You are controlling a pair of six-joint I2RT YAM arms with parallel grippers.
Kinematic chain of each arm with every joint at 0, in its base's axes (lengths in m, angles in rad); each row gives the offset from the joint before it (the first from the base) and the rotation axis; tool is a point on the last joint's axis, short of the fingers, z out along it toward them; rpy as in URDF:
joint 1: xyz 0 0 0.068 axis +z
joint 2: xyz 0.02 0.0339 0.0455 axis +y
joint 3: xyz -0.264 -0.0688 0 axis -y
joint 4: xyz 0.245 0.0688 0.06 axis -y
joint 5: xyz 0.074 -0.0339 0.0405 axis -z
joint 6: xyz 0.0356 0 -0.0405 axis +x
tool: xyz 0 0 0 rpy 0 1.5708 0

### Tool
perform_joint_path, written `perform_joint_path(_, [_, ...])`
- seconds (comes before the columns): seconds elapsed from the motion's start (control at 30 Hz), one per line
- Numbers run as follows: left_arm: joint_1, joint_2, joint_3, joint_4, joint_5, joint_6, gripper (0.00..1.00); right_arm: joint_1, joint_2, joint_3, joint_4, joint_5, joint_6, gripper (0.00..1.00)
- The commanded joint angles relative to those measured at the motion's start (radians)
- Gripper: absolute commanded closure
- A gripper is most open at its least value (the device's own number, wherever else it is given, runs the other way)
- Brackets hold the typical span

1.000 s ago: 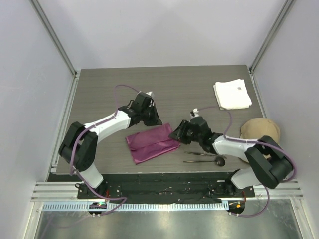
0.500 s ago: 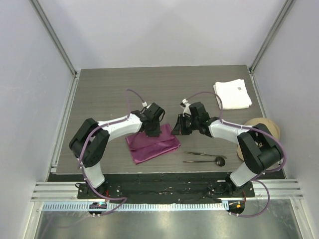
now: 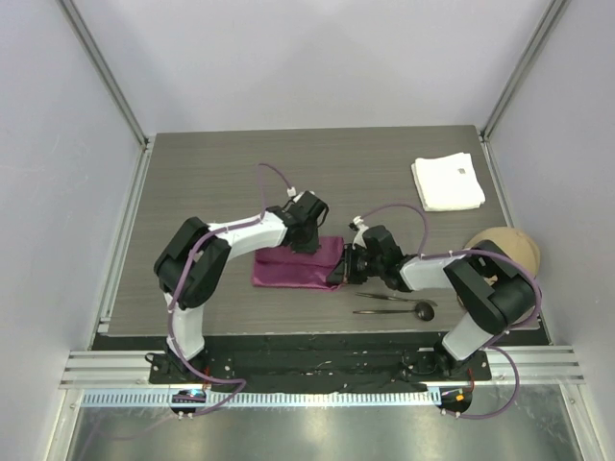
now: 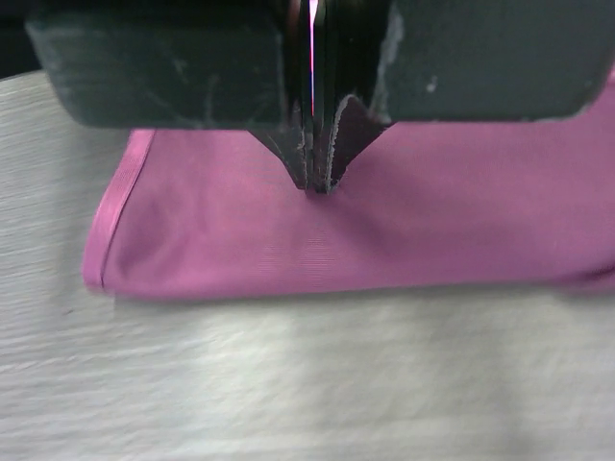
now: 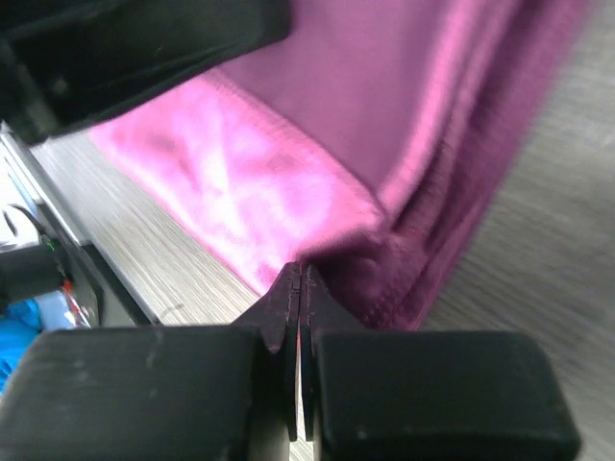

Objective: Fold the napkin into a case and place the utensils inside
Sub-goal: Rotate the 2/3-rectangle-folded napkin at the center of the board.

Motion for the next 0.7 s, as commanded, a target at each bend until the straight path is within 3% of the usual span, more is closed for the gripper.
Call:
perform_joint_path(0.0, [0.002, 0.077, 0.035, 0.076, 0.024, 0.116, 1.0, 0.056, -0.012, -0.13, 0.21, 0.18, 0.188, 0.99])
perform_joint_path(0.13, [0.009, 0.117, 0.101, 0.137, 0.095, 0.299, 1.0, 0.135, -0.029, -0.183, 0.365, 0.217, 0.334, 0.98])
perform_joint_path(0.3, [0.071, 0.101, 0.132, 0.151, 0.156, 0.36, 0.98, 0.18, 0.025, -0.151, 0.522, 0.111, 0.432, 0.98])
perform_joint_path(0.37, [0.099, 0.039, 0.098, 0.191, 0.193, 0.361, 0.92, 0.177, 0.022, -0.135, 0.534, 0.073, 0.438, 0.97])
perform_joint_path(0.4, [0.12, -0.029, 0.075, 0.188, 0.204, 0.363, 0.81, 0.179, 0.005, -0.134, 0.518, 0.062, 0.419, 0.96])
perform_joint_path(0.43, [0.127, -0.066, 0.063, 0.183, 0.208, 0.364, 0.75, 0.174, -0.041, -0.128, 0.487, 0.06, 0.397, 0.93])
perform_joint_path(0.6, [0.151, -0.287, -0.014, 0.078, 0.258, 0.303, 0.41, 0.11, -0.196, 0.084, -0.085, 0.119, 0.095, 0.81])
perform_joint_path(0.67, [0.156, -0.375, -0.04, 0.024, 0.207, 0.246, 0.38, 0.074, -0.225, 0.174, -0.244, 0.169, -0.05, 0.7])
